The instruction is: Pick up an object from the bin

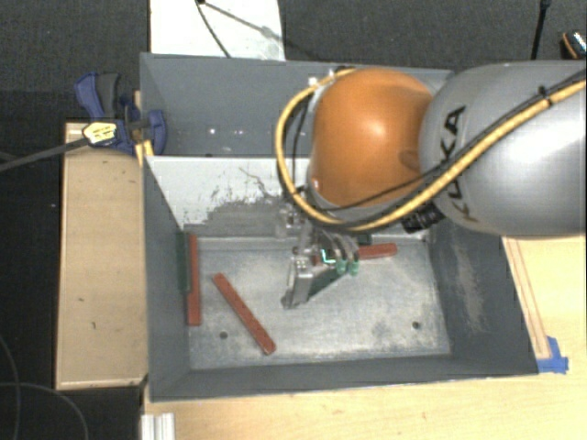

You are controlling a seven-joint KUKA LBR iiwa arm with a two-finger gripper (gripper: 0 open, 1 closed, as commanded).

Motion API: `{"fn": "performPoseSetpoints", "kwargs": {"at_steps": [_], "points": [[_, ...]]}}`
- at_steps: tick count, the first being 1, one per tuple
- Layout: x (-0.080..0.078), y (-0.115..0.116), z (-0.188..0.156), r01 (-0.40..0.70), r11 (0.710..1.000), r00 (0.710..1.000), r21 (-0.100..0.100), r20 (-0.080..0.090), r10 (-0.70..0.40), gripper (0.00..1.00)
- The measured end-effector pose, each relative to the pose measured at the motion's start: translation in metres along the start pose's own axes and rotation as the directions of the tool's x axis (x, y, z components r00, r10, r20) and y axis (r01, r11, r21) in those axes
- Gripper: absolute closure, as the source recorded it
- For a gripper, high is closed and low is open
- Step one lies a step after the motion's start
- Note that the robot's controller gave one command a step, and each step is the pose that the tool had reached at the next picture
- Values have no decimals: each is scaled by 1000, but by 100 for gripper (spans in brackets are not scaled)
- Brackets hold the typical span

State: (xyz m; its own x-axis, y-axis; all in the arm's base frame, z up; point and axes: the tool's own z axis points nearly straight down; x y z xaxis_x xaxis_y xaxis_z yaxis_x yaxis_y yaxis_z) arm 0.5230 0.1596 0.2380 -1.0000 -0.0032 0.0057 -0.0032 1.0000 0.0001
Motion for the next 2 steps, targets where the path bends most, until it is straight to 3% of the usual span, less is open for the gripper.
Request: {"fn": "performPoseSetpoints", "kwargs": {"at_steps": [1, 2], "points": [[-27, -37, 164, -48, 999, 999, 1, 0, 48, 0], [-64, -116, 160, 22, 1000, 1000, 3, 12, -22, 0]]}}
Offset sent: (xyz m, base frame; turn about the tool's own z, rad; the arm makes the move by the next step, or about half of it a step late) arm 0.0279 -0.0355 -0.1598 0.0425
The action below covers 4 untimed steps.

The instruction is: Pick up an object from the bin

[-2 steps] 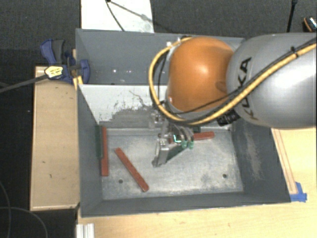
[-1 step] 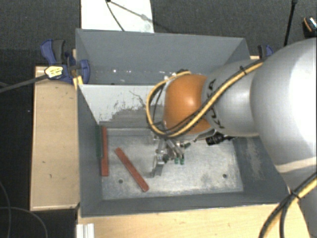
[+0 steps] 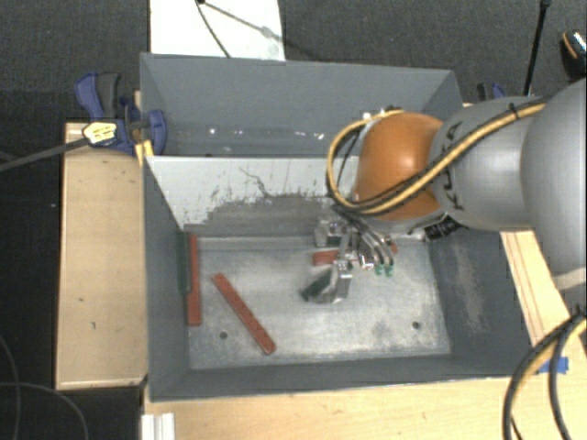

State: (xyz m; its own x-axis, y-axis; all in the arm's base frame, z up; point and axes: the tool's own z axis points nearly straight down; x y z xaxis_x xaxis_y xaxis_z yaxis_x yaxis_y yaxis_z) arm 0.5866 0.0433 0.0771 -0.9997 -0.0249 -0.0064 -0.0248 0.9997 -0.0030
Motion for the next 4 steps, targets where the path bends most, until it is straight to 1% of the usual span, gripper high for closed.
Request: {"fn": "performPoseSetpoints", "kwargs": {"at_steps": [1, 2, 3, 4], "points": [[2, 6, 1, 1, 1000, 1000, -4, -4, -1, 100], [2, 6, 1, 0, 1000, 1000, -4, -4, 0, 0], [2, 6, 1, -4, 1000, 1000, -4, -4, 4, 100], [12, -13, -152, 64, 998, 998, -3, 4, -64, 100]]}}
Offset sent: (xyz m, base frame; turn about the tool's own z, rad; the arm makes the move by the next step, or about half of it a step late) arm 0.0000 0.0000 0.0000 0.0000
